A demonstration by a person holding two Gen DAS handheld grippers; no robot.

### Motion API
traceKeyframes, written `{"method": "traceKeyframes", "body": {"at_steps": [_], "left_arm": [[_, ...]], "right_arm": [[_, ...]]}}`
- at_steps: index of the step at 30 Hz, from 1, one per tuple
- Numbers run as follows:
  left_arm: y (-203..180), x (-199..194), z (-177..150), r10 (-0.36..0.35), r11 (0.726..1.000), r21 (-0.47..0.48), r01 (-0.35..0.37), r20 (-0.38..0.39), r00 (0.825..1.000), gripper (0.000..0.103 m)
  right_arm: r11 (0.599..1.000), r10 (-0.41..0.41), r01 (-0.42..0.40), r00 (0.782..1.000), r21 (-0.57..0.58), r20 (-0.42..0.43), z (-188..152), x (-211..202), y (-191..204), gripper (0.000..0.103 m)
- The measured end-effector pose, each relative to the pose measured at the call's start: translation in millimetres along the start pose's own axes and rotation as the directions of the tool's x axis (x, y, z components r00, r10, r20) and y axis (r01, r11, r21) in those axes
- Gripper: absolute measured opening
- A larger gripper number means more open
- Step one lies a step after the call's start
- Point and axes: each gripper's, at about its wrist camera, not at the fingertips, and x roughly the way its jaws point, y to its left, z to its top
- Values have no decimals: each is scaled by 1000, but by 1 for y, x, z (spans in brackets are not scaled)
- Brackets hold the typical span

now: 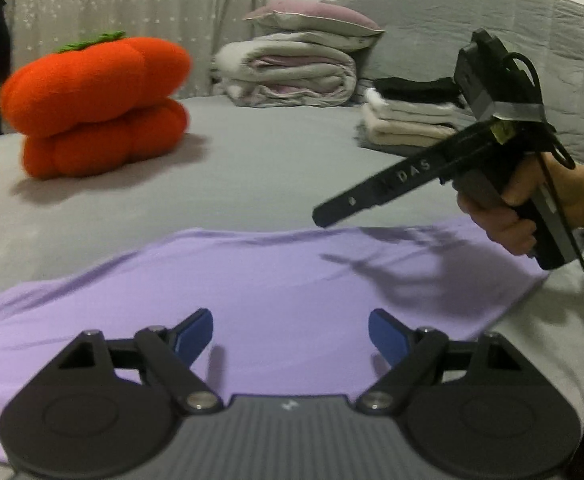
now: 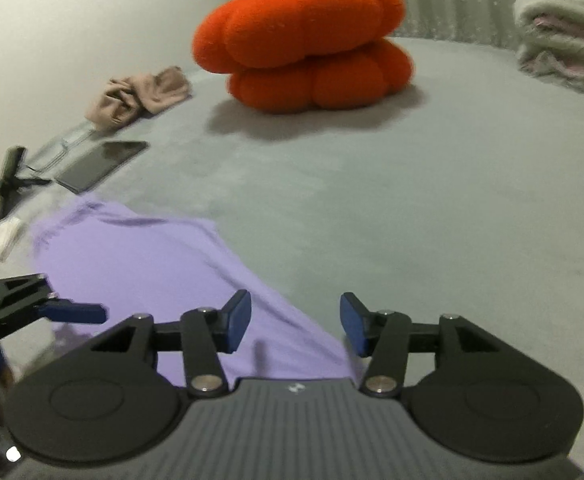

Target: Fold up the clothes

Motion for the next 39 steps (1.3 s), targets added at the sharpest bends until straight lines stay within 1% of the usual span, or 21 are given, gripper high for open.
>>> {"method": "traceKeyframes", "body": {"at_steps": [1,3,8,12,14,15,16,17,19,20,23,25,26,27,28,29,30,34,35,37,39], "left_arm": [[7,-4,0,22,1000,16,-22,8,1000,86],[23,-10,1,54,998,9,-54,12,998,86],[68,-21,-6,157,987,-45,-157,-3,988,86],[96,-23,-19,197,975,-100,-201,-47,979,86],[101,-21,-25,207,974,-79,-214,-88,974,86],[103,-21,-29,197,976,-73,-205,-101,975,87],[104,-22,-32,185,978,-76,-194,-111,976,87],[105,-24,-33,175,979,-79,-186,-120,977,87],[106,-27,-32,161,982,-72,-173,-142,977,87],[106,-29,-32,155,984,-66,-167,-153,976,87],[107,-33,-26,140,987,-56,-152,-176,974,87],[104,-40,-26,134,989,-43,-144,-172,976,87],[105,-45,-27,129,989,-44,-138,-166,978,87],[104,-48,-27,127,990,-49,-136,-158,979,87],[104,-50,-27,125,989,-54,-135,-159,979,87],[105,-52,-28,124,989,-59,-135,-159,979,87],[105,-53,-28,122,989,-64,-134,-161,979,87],[105,-49,-35,137,987,-53,-154,-242,961,88],[103,-48,-35,139,987,-50,-156,-246,959,88],[99,-50,-33,154,984,-44,-170,-249,956,88],[95,-51,-30,168,982,-42,-183,-240,956,88]], "right_arm": [[1000,20,-20,1000,9,-2,3,7,4,54],[999,41,-41,999,16,-8,9,21,11,54],[998,64,-64,998,11,-26,25,56,28,54],[998,69,-70,997,-10,-35,32,75,40,53],[997,76,-76,997,-9,-26,36,83,46,52],[996,83,-83,996,-10,-19,37,86,48,43],[995,93,-93,996,-20,-19,37,91,51,20],[995,95,-95,995,-31,-18,38,95,54,7],[998,39,-40,999,-53,-9,39,105,58,6],[998,15,-15,1000,-60,-4,39,109,60,6],[999,-6,7,1000,-42,10,42,109,62,9],[999,-18,19,1000,-45,26,42,101,64,19],[998,-26,28,999,-48,37,42,95,65,20],[998,-35,37,998,-50,47,41,88,65,24],[998,-43,46,998,-50,56,40,80,64,33],[997,-50,53,997,-50,63,38,72,64,36],[997,-52,55,997,-52,65,34,65,64,37],[996,-63,68,996,-64,67,18,35,67,38],[995,-72,77,995,-65,67,12,26,66,38],[995,-85,88,994,-54,63,0,12,63,45],[994,-101,104,993,-46,56,-12,0,60,48]]}}
